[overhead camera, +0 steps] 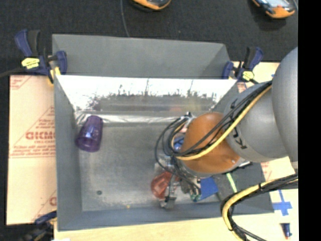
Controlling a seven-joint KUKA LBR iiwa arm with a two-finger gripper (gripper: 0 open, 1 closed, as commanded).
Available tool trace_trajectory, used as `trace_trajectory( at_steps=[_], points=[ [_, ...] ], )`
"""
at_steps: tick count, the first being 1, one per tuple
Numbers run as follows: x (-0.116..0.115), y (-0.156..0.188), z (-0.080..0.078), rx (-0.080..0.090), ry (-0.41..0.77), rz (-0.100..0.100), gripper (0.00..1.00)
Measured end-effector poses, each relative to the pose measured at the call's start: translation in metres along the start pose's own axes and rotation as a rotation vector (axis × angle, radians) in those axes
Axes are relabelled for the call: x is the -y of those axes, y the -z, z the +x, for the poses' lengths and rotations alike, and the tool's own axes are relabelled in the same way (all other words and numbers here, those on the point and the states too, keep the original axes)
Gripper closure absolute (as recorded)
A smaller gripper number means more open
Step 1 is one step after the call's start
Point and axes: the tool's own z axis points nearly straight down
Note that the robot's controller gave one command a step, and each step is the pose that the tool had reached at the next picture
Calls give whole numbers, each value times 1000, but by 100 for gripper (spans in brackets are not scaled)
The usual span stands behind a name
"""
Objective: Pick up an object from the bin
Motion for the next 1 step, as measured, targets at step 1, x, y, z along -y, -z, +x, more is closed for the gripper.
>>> trace_trajectory(
  at_steps=[1],
  points=[
    [-1, 56, -6, -6, 145, 2, 100]
  ],
)
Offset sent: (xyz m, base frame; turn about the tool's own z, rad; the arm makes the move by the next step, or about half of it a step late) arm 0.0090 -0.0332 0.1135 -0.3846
